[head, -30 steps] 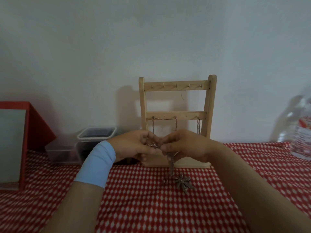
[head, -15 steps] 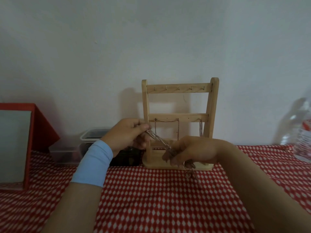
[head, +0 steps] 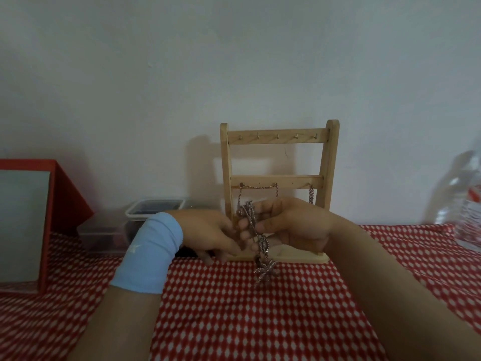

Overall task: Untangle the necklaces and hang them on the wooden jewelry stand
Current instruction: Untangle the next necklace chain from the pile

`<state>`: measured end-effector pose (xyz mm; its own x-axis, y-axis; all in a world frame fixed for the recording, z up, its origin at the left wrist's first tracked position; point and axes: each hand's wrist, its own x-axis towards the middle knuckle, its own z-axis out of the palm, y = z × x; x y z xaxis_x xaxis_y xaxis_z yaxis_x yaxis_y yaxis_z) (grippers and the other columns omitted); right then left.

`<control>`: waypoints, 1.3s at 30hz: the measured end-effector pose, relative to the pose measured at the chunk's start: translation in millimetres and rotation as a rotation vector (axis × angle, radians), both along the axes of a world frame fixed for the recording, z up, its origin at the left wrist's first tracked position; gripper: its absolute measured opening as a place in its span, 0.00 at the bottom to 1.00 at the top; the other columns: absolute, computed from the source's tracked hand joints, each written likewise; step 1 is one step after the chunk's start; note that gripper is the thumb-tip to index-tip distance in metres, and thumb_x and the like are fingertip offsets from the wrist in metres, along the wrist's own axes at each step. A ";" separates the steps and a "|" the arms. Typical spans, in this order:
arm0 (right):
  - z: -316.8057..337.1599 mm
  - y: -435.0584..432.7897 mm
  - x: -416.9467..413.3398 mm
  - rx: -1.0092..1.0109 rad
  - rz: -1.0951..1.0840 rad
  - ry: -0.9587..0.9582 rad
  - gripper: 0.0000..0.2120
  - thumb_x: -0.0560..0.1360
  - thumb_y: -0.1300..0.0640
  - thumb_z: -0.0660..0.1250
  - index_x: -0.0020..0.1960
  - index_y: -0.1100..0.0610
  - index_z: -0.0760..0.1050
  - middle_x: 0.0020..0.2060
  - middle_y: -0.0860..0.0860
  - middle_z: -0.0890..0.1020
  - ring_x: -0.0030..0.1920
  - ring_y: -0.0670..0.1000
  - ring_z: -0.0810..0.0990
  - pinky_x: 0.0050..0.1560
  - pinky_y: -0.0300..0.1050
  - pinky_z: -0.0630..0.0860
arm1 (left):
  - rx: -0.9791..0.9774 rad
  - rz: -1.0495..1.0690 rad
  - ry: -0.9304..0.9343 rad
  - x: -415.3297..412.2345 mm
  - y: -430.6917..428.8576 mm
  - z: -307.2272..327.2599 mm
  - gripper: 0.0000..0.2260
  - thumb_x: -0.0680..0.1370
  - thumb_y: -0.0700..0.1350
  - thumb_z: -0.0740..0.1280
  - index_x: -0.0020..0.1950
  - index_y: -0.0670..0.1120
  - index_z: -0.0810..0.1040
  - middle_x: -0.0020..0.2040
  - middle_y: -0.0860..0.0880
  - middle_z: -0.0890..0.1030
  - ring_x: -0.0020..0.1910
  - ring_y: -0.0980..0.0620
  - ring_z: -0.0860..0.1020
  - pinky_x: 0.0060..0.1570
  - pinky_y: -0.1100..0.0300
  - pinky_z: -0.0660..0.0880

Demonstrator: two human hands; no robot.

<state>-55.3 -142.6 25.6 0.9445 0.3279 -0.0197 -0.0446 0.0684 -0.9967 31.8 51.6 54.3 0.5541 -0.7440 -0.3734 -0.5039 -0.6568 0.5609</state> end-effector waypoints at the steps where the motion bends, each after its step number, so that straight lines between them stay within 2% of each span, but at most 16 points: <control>1: -0.9 -0.3 1.2 0.045 0.006 -0.008 0.14 0.77 0.72 0.63 0.61 0.67 0.78 0.49 0.60 0.84 0.47 0.55 0.85 0.53 0.48 0.83 | -0.033 -0.026 0.039 -0.9 -2.1 -4.8 0.11 0.77 0.44 0.70 0.56 0.40 0.81 0.55 0.41 0.83 0.55 0.47 0.82 0.53 0.55 0.81; 3: -2.0 -1.3 2.7 0.116 -0.008 -0.025 0.15 0.78 0.74 0.61 0.63 0.69 0.75 0.50 0.60 0.83 0.47 0.54 0.85 0.53 0.48 0.83 | -0.168 -0.030 0.189 -1.5 -7.3 -16.8 0.12 0.78 0.40 0.67 0.58 0.34 0.78 0.58 0.37 0.81 0.58 0.44 0.80 0.61 0.51 0.77; 5: -1.4 -1.8 2.1 0.129 -0.038 -0.063 0.15 0.78 0.76 0.59 0.63 0.69 0.75 0.49 0.59 0.84 0.46 0.53 0.86 0.51 0.46 0.84 | -0.319 -0.012 0.381 -0.6 -12.3 -26.1 0.12 0.80 0.36 0.63 0.61 0.32 0.75 0.60 0.35 0.78 0.58 0.44 0.79 0.63 0.51 0.75; 9: 1.8 -4.4 1.8 0.211 -0.064 -0.055 0.18 0.76 0.76 0.60 0.62 0.65 0.77 0.50 0.57 0.84 0.47 0.53 0.86 0.49 0.46 0.85 | -0.451 -0.041 0.549 2.9 -15.8 -31.8 0.07 0.76 0.38 0.65 0.54 0.39 0.78 0.54 0.42 0.83 0.56 0.46 0.79 0.61 0.51 0.75; 11: 3.4 -6.6 1.1 0.151 -0.105 -0.044 0.16 0.75 0.75 0.62 0.59 0.63 0.80 0.49 0.55 0.85 0.47 0.53 0.85 0.49 0.48 0.84 | -0.409 -0.077 0.472 2.8 -14.4 -29.3 0.05 0.78 0.37 0.65 0.50 0.43 0.81 0.47 0.49 0.85 0.50 0.50 0.81 0.58 0.54 0.76; 13: 5.4 -8.1 -1.1 0.000 -0.176 -0.045 0.14 0.76 0.75 0.63 0.59 0.65 0.78 0.48 0.54 0.86 0.46 0.53 0.85 0.47 0.49 0.83 | -0.350 -0.078 0.289 2.0 -11.2 -23.2 0.07 0.79 0.38 0.66 0.49 0.45 0.83 0.44 0.49 0.85 0.46 0.50 0.83 0.55 0.54 0.79; 15: 6.6 -9.4 -2.8 -0.144 -0.247 -0.042 0.13 0.78 0.74 0.63 0.60 0.67 0.78 0.48 0.56 0.86 0.46 0.53 0.84 0.46 0.50 0.81 | -0.319 -0.070 0.194 2.7 -6.5 -16.2 0.07 0.79 0.40 0.66 0.48 0.47 0.84 0.42 0.49 0.85 0.42 0.50 0.83 0.51 0.55 0.80; 18: 5.9 -9.4 -6.1 -0.337 -0.257 -0.010 0.12 0.79 0.70 0.66 0.61 0.65 0.80 0.53 0.61 0.85 0.49 0.56 0.85 0.41 0.47 0.81 | -0.294 -0.046 0.179 4.0 1.0 -7.2 0.11 0.82 0.41 0.61 0.46 0.48 0.82 0.35 0.51 0.80 0.36 0.52 0.77 0.48 0.53 0.78; 20: 4.6 -8.4 -7.2 -0.475 -0.217 -0.004 0.10 0.80 0.65 0.67 0.60 0.63 0.81 0.55 0.61 0.85 0.52 0.57 0.85 0.39 0.44 0.81 | -0.282 -0.011 0.194 4.4 2.4 -5.0 0.13 0.83 0.41 0.58 0.45 0.46 0.81 0.31 0.52 0.75 0.30 0.55 0.71 0.42 0.57 0.78; 25: 1.6 -6.6 -5.9 -0.602 -0.116 0.065 0.10 0.82 0.57 0.66 0.58 0.59 0.83 0.52 0.61 0.86 0.47 0.55 0.84 0.41 0.44 0.80 | -0.284 0.180 0.211 5.1 -8.1 -5.7 0.14 0.81 0.46 0.59 0.36 0.46 0.72 0.25 0.52 0.68 0.22 0.55 0.64 0.30 0.62 0.70; 29: 2.6 -4.7 -6.5 -0.717 -0.139 0.065 0.10 0.83 0.56 0.63 0.55 0.54 0.82 0.48 0.54 0.88 0.42 0.49 0.85 0.38 0.39 0.78 | -0.498 0.134 0.180 6.3 -10.3 -11.6 0.16 0.81 0.48 0.63 0.33 0.48 0.71 0.26 0.54 0.67 0.26 0.56 0.66 0.35 0.60 0.72; 33: 5.8 -2.6 -7.5 -0.644 -0.124 0.084 0.14 0.83 0.64 0.56 0.61 0.61 0.78 0.49 0.59 0.87 0.38 0.49 0.83 0.34 0.40 0.74 | -0.630 0.173 0.192 9.4 -15.0 -18.2 0.15 0.79 0.48 0.65 0.32 0.48 0.72 0.29 0.51 0.72 0.31 0.52 0.71 0.45 0.52 0.74; 35: 5.2 -3.1 -6.9 -0.636 -0.131 0.057 0.15 0.82 0.65 0.54 0.60 0.62 0.77 0.52 0.60 0.86 0.38 0.49 0.82 0.33 0.40 0.72 | -0.723 0.217 0.256 10.6 -19.2 -20.2 0.17 0.79 0.47 0.65 0.30 0.48 0.74 0.32 0.49 0.76 0.37 0.49 0.75 0.53 0.49 0.76; 36: 4.7 -3.1 -6.6 -0.628 -0.139 0.054 0.15 0.82 0.64 0.53 0.59 0.62 0.77 0.51 0.60 0.86 0.38 0.49 0.82 0.33 0.40 0.72 | -0.777 0.226 0.317 9.8 -20.5 -20.7 0.15 0.80 0.46 0.65 0.33 0.46 0.77 0.34 0.48 0.78 0.40 0.48 0.77 0.55 0.48 0.77; 37: 4.4 -3.5 -6.3 -0.619 -0.144 0.056 0.15 0.82 0.64 0.53 0.59 0.62 0.77 0.51 0.59 0.86 0.38 0.49 0.81 0.33 0.39 0.72 | -0.825 0.232 0.388 8.4 -21.6 -20.7 0.12 0.80 0.46 0.64 0.38 0.44 0.79 0.36 0.46 0.81 0.41 0.47 0.79 0.54 0.49 0.79; 39: 3.5 -5.3 -5.2 -0.589 -0.146 0.052 0.16 0.81 0.64 0.54 0.60 0.63 0.78 0.52 0.59 0.86 0.39 0.50 0.81 0.33 0.39 0.72 | -0.889 0.266 0.508 6.1 -23.9 -20.5 0.09 0.80 0.46 0.64 0.47 0.41 0.78 0.39 0.45 0.83 0.40 0.48 0.81 0.43 0.54 0.81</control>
